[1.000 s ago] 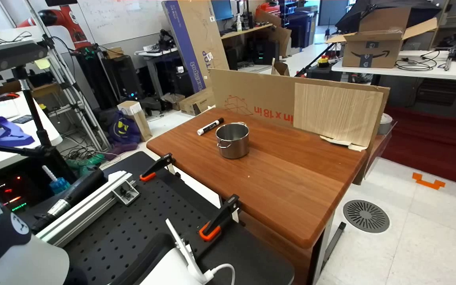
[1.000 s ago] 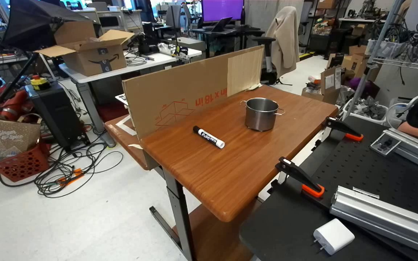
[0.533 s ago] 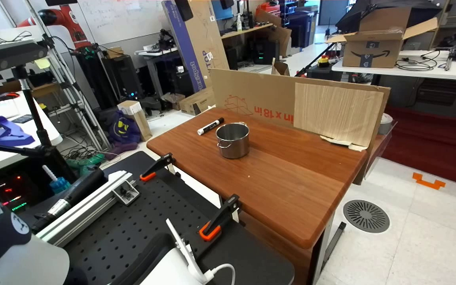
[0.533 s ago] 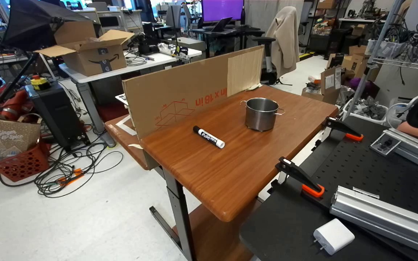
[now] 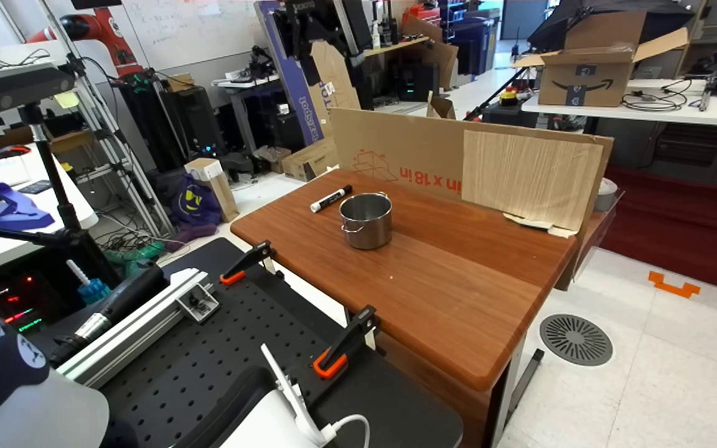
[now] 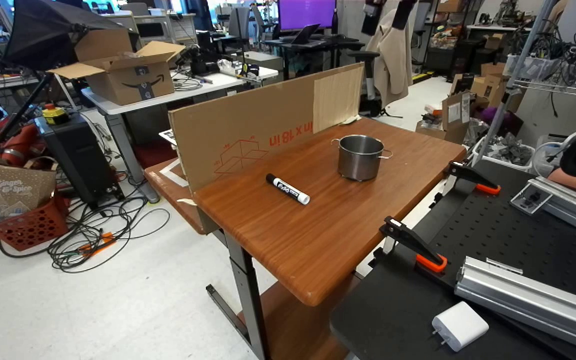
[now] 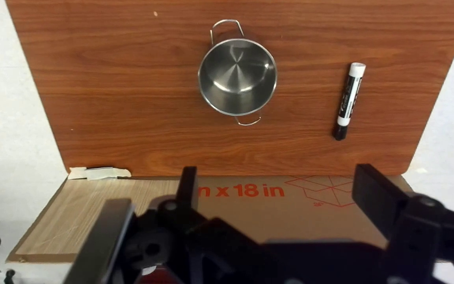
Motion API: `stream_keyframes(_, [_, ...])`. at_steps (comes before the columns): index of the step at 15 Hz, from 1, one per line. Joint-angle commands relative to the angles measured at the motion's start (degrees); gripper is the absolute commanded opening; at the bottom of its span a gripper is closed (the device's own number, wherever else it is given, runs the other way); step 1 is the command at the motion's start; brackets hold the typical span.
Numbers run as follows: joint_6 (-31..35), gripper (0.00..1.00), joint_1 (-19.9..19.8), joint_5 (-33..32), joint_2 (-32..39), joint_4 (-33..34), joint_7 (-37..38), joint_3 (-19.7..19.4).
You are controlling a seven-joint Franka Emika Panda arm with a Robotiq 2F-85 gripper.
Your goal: Put the marker in the pot
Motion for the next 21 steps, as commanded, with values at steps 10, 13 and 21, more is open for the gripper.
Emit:
stream_keyframes(10, [7.59,1.00,4.19,0.63,23.83,12.31,13.17,4.61])
stream_keyframes(13, [7.16,1.00,6.47,-0.12,29.04,15.93,15.93,4.26])
stream_keyframes(21, [5.96,1.00,13.12,-4.15,40.96,25.00,24.83,0.77])
